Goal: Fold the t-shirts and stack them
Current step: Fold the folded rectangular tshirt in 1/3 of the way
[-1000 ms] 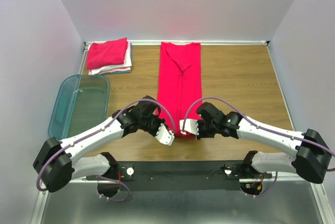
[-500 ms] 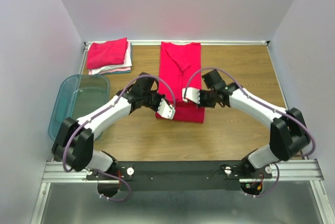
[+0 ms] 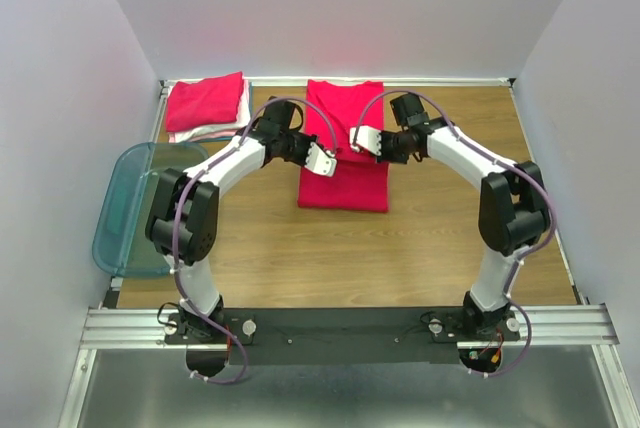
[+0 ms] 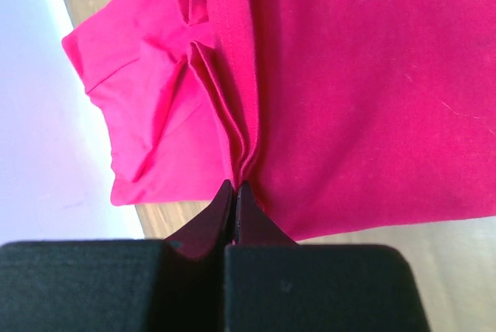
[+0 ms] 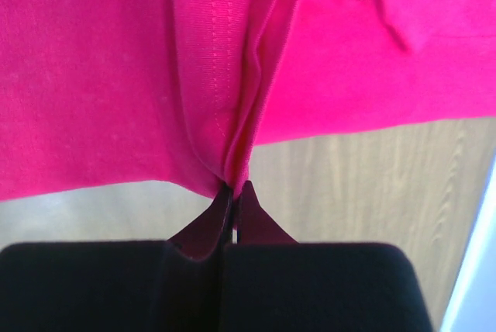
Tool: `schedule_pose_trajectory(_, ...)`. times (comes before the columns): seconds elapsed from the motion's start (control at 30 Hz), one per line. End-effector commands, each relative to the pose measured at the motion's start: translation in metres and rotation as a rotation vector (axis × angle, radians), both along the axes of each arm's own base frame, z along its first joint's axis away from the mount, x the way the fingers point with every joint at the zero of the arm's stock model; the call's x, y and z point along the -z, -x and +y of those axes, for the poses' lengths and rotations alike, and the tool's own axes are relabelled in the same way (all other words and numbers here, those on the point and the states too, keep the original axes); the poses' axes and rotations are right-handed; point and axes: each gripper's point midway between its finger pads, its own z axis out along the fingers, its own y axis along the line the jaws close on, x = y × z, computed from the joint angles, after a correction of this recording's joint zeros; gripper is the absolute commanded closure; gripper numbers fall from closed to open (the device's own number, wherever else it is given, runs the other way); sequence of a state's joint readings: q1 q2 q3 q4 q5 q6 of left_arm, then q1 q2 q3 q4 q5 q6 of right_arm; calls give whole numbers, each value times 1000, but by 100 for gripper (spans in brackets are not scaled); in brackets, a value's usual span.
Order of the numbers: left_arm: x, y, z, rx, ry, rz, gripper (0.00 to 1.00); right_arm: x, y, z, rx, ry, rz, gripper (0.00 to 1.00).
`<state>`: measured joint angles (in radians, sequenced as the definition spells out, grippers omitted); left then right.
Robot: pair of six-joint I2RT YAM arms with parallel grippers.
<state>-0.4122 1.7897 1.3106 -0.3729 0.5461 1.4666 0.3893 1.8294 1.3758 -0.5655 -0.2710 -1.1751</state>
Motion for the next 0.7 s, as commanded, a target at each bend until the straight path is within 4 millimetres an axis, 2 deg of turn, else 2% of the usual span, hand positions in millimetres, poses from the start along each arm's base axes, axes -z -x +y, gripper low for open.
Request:
schedule_pose_trajectory(0.0,-4,-23,-3,29,29,-33,100,-1,-26,6,-44,-17,-21,99)
schedule_pose_trajectory(0.07,-2,-31,-3,27,31,-34,100,8,-33,6,-49,-6,-11,99)
schedule_pose_trajectory(0.23,12,-50,-3,19,18,-21,100,10,-51,8,-46,-7,-21,99)
schedule_pose_trajectory(0.3,17,-55,-2,12,16,-23,100,15,-55,8,-45,-3,-15,96)
schedule_pose_trajectory(0.33,17,-57,-2,4,16,-27,95,13,-60,8,-41,-2,-24,88)
schedule_pose_trajectory(0.4,16,-64,-2,-13,19,-38,78,13,-67,6,-18,8,-34,70)
schedule_pose_trajectory(0.43,15,-66,-1,-33,25,-32,67,9,-75,8,6,1,-43,50)
schedule_pose_trajectory(0.5,8,-72,0,-55,32,-49,55,-2,-85,6,38,-20,-61,34)
schedule_pose_trajectory(0.53,4,-76,4,-92,41,-52,49,-8,-89,3,66,-34,-66,31)
schedule_pose_trajectory(0.6,-17,-84,8,-119,72,-88,47,-27,-99,2,95,-60,-98,30)
schedule_pose_trajectory(0.67,-40,-87,13,-171,131,-88,46,-43,-99,-1,130,-89,-113,30)
